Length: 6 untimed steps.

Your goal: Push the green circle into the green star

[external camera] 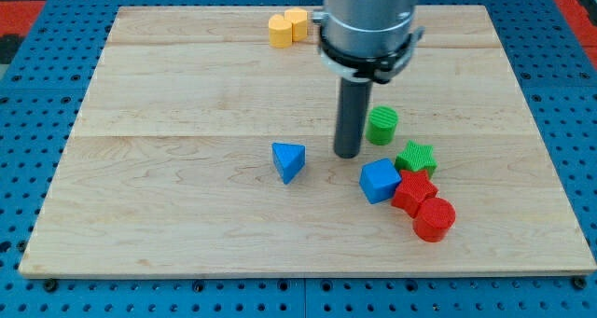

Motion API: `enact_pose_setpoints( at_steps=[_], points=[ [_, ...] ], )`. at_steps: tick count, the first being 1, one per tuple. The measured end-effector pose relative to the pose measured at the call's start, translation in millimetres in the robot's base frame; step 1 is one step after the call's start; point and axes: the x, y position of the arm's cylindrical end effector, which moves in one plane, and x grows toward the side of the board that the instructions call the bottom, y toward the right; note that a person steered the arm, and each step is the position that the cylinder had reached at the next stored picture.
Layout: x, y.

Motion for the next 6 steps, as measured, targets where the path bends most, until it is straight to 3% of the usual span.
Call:
enact_pose_setpoints(
  at_steps=[1,3,4,6],
  points=[
    [-58.2,18.7],
    [-33.1,42.2],
    [-12.0,21.9],
    [-14.5,43.4]
  ],
)
